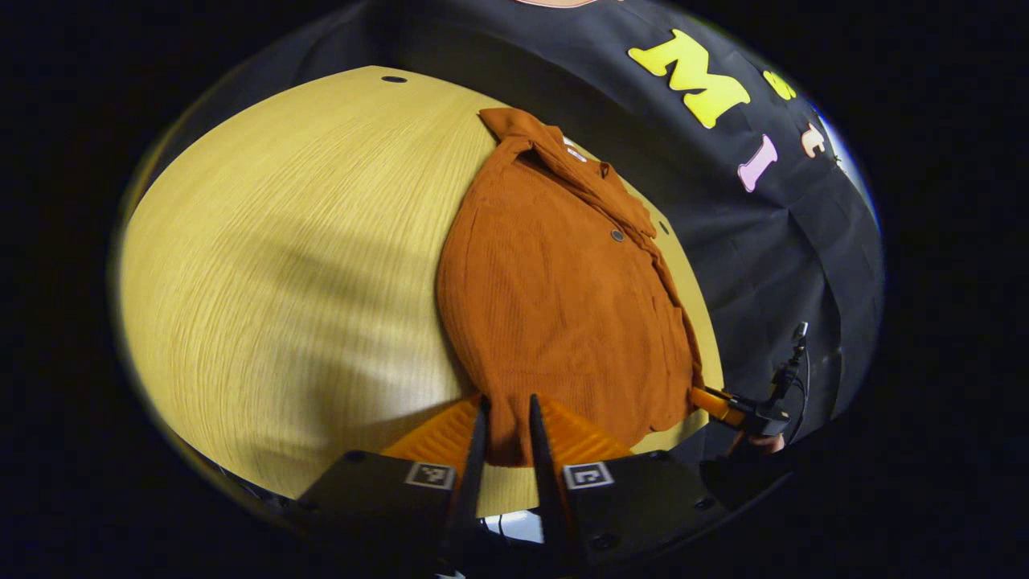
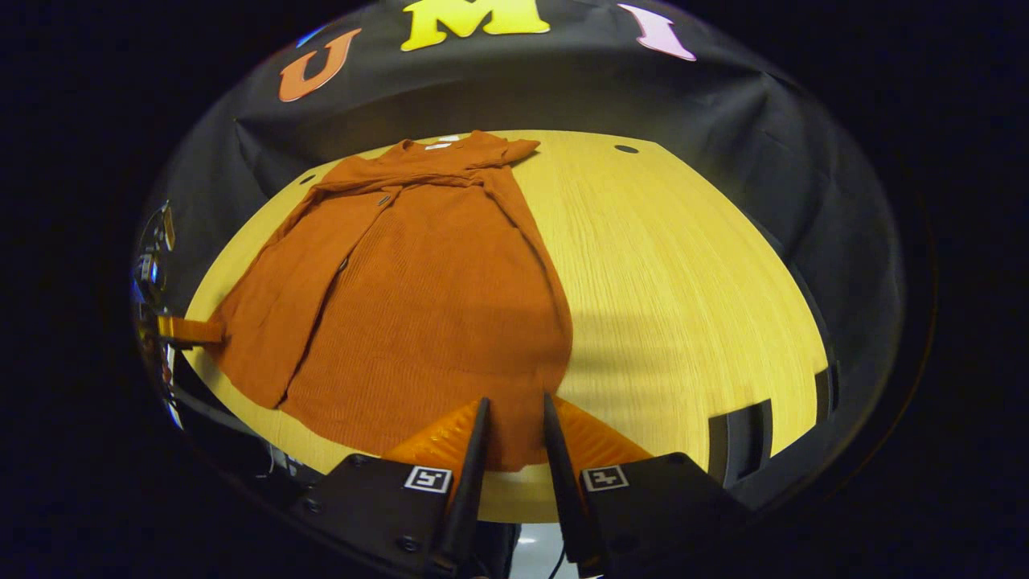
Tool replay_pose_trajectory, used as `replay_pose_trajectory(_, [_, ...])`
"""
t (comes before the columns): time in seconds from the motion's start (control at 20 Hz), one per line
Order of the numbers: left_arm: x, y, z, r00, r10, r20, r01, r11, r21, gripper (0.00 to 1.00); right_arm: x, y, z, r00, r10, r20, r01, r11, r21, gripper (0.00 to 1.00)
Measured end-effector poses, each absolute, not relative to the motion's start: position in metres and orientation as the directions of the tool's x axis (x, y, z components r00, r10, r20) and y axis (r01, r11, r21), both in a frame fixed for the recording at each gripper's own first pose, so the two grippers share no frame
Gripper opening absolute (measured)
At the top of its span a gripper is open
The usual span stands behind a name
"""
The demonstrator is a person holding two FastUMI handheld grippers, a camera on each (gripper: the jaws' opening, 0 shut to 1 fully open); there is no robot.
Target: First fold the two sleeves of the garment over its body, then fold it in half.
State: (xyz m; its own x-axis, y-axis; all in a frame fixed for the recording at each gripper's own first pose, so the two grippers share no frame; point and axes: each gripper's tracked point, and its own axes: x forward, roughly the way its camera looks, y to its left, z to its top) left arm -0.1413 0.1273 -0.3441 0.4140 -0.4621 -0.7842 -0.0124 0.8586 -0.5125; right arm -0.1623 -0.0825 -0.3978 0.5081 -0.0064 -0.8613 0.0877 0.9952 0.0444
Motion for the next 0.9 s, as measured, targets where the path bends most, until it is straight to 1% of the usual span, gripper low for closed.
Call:
replay_pose_trajectory(0.05, [-0.141,0.127,-0.340,0.424,-0.463,-0.779,-0.021,0.854,-0.519,0.24,-0.166,-0.081,-0.399,0.497,-0.008,-0.868,0.118,0.991,0.059,0.25])
replay_pose_trajectory(0.1, [-0.142,0.126,-0.341,0.422,-0.459,-0.782,-0.030,0.855,-0.518,0.10,-0.167,-0.077,-0.399,0.493,0.005,-0.870,0.128,0.989,0.079,0.08])
replay_pose_trajectory(0.2, [-0.147,0.130,-0.341,0.420,-0.449,-0.788,-0.043,0.858,-0.512,0.04,-0.176,-0.065,-0.394,0.470,0.051,-0.881,0.111,0.987,0.117,0.08])
replay_pose_trajectory(0.25, [-0.152,0.128,-0.339,0.416,-0.460,-0.785,-0.035,0.854,-0.519,0.03,-0.182,-0.060,-0.387,0.472,0.067,-0.879,0.104,0.986,0.131,0.07])
replay_pose_trajectory(0.3, [-0.161,0.125,-0.333,0.413,-0.478,-0.776,-0.019,0.847,-0.531,0.03,-0.183,-0.056,-0.379,0.477,0.091,-0.874,0.088,0.985,0.151,0.00])
replay_pose_trajectory(0.4, [-0.181,0.122,-0.316,0.411,-0.518,-0.750,0.021,0.828,-0.560,0.03,-0.195,-0.056,-0.365,0.475,0.117,-0.872,0.091,0.979,0.181,0.01])
replay_pose_trajectory(0.55, [-0.206,0.129,-0.290,0.402,-0.558,-0.725,0.063,0.807,-0.587,0.03,-0.222,-0.063,-0.341,0.479,0.154,-0.864,0.134,0.960,0.245,0.01])
replay_pose_trajectory(0.65, [-0.218,0.132,-0.265,0.397,-0.594,-0.699,0.097,0.785,-0.612,0.03,-0.231,-0.068,-0.311,0.499,0.190,-0.846,0.184,0.930,0.318,0.00])
replay_pose_trajectory(0.75, [-0.224,0.137,-0.239,0.395,-0.615,-0.682,0.123,0.771,-0.624,0.03,-0.228,-0.070,-0.280,0.535,0.220,-0.815,0.229,0.892,0.391,0.00])
replay_pose_trajectory(0.9, [-0.218,0.140,-0.192,0.416,-0.635,-0.651,0.198,0.762,-0.617,0.03,-0.212,-0.068,-0.235,0.568,0.249,-0.785,0.232,0.866,0.443,0.00])
